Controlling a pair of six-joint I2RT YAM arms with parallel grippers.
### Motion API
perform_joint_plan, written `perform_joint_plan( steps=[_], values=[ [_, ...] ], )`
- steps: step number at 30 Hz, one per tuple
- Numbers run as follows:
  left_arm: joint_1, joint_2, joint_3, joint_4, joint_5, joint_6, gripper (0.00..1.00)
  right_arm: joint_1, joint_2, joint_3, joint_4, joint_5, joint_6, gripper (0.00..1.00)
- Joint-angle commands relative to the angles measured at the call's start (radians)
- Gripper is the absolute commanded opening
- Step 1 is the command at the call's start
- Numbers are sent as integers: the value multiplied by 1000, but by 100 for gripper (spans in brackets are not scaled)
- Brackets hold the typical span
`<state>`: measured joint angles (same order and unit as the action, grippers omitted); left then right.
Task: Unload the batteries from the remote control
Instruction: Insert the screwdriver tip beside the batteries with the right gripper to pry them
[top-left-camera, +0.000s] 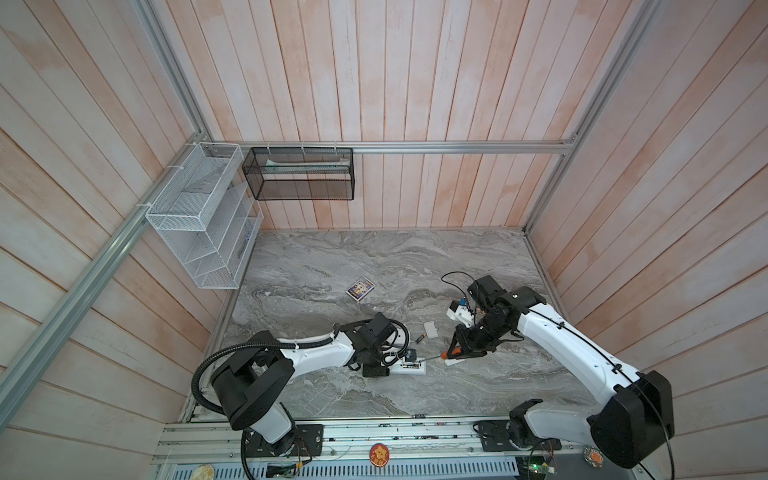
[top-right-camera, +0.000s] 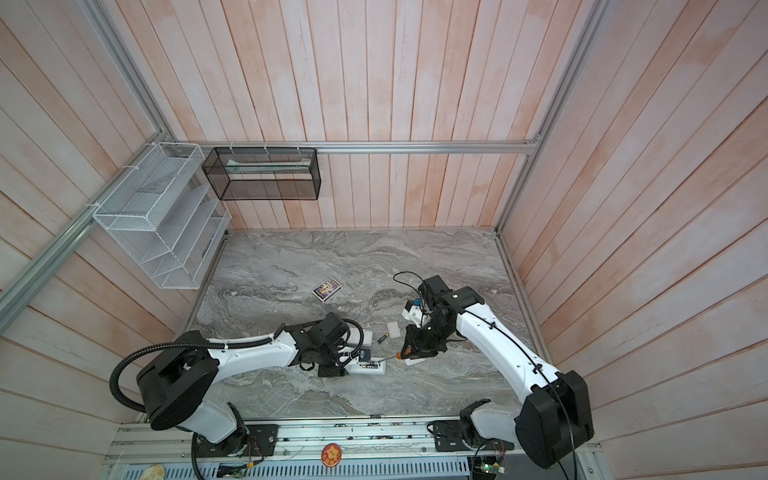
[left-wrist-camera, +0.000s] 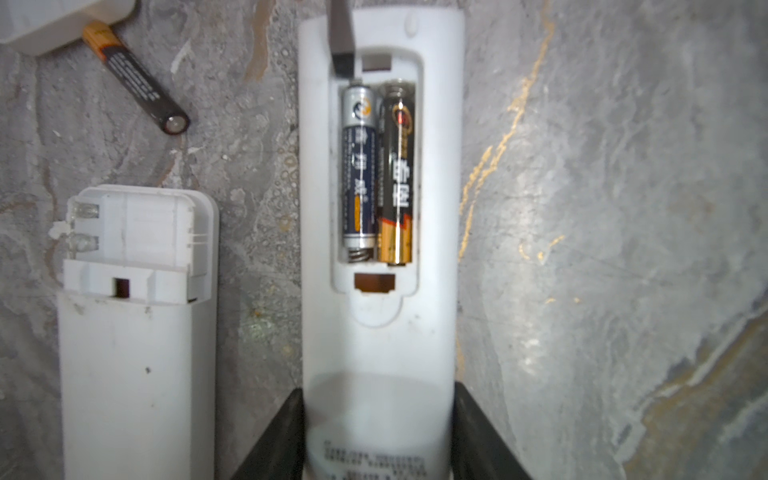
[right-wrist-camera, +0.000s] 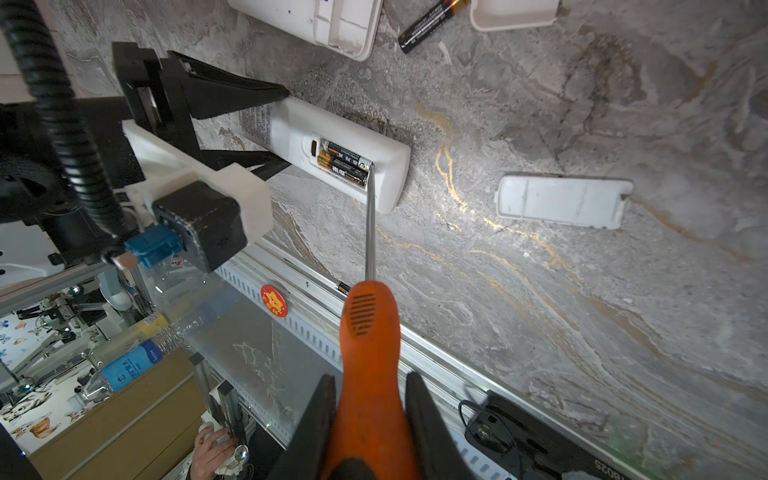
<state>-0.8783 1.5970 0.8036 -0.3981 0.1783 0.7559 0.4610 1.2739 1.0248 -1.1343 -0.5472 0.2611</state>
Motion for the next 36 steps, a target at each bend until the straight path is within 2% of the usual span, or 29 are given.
perform_joint_plan(
  steps=[1,36],
  values=[
    [-22,86,-50,-76,-13,12,14,-7,-18,-12,-30,20,-10,3],
    [-24,96,-43,-77,-10,9,12,-4,-7,-54,-1,-10,-6,2]
  ],
)
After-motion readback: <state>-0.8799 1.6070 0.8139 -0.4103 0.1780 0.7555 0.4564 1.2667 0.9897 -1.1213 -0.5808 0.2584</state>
